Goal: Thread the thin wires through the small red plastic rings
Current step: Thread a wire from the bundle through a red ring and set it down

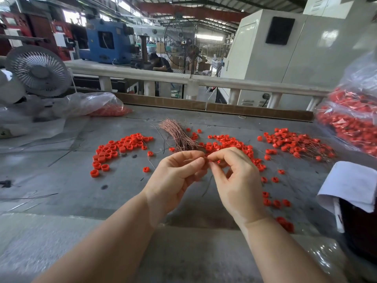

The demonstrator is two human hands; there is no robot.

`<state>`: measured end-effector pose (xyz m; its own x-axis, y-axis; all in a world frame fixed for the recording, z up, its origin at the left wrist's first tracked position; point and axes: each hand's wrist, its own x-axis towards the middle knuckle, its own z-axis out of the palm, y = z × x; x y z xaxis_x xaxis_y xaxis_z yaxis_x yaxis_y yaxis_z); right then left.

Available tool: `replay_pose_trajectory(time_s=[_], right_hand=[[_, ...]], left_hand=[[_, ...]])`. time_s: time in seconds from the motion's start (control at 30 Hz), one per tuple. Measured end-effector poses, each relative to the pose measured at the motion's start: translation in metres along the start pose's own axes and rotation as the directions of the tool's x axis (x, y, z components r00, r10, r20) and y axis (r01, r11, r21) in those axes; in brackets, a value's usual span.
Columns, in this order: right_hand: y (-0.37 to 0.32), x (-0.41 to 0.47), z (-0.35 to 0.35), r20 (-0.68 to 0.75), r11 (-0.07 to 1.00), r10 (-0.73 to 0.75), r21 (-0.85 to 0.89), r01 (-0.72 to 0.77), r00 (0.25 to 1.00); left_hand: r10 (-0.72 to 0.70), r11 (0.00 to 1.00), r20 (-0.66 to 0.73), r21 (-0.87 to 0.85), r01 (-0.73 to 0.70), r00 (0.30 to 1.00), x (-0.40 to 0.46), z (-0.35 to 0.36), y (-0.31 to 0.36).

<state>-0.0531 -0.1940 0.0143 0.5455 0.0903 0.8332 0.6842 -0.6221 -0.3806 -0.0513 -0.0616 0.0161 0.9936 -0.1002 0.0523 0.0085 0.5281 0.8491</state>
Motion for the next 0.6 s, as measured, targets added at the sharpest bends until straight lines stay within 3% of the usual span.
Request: replay_pose_trajectory(time_s=[0.6], right_hand=[[-0.0032,-0.0014,-0.0004,0.083,1.000,0.031,-0.001,-0.031,0.996]], left_hand=[[0.241,0.881,-0.018,0.425,-0.211,0.970,0.0004,-0.0007,-0.0049]])
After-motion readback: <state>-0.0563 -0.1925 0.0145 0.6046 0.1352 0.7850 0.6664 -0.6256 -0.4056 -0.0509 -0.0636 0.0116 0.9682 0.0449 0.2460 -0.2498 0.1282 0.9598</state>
